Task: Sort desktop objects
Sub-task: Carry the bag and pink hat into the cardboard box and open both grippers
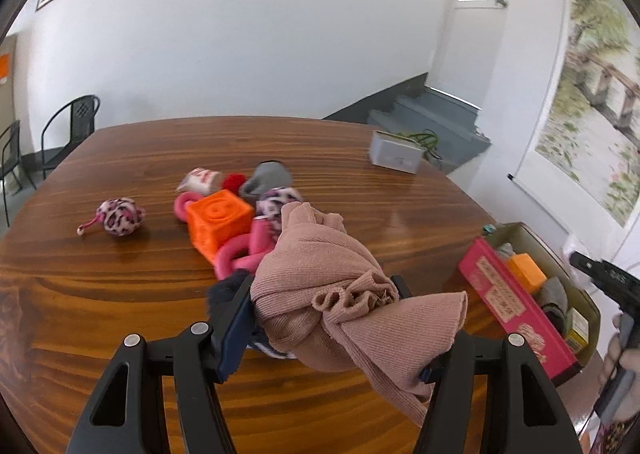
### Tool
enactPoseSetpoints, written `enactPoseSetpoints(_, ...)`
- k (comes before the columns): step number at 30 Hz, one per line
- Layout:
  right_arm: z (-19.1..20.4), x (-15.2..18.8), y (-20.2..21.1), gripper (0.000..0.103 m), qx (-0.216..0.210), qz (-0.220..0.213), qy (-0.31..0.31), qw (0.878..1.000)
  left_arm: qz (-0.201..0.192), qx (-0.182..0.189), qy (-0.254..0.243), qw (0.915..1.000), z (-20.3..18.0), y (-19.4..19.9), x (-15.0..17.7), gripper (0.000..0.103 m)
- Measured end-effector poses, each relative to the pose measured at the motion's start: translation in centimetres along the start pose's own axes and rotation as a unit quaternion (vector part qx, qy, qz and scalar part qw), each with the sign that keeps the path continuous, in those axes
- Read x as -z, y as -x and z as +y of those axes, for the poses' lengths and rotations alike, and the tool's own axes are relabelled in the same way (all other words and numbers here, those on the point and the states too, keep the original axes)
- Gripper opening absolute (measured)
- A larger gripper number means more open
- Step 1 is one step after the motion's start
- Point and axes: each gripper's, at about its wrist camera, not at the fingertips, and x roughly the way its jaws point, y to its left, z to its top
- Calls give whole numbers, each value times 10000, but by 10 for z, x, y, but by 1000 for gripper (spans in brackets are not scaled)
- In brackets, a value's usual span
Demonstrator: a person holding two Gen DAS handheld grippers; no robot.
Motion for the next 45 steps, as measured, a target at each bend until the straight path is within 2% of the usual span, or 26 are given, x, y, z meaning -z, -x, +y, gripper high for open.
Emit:
enactPoseSetpoints(8, -12, 1, -9, 52, -115, 43, -101, 9999, 101, 210, -233, 9995, -35, -7, -3, 65)
enactPoseSetpoints(17, -28, 11, 25, 56, -95, -501, -298, 9983, 285, 744, -612, 9949, -91, -21, -5, 65)
enactPoseSetpoints(30, -62, 17, 58, 58, 83, -944, -737, 9928, 437, 1732, -1329, 9749, -202, -28, -1, 65)
enactPoseSetpoints(36, -73, 20, 65, 58, 191, -1005, -827, 9913, 642, 2004, -1159, 9707, -229, -36, 3, 66)
enactPoseSetpoints(38, -75, 22, 67, 58, 213, -1026, -838, 9910, 776, 2174, -1091, 9669, -235, -41, 5, 66)
enactPoseSetpoints(42, -76, 24, 71, 58, 243, -1069, -839, 9904, 857, 2400, -1304, 9582, -251, -39, 14, 66)
enactPoseSetpoints(45, -74, 25, 73, 58, 222, -1109, -850, 9899, 754, 2387, -1412, 9578, -252, -31, 15, 66)
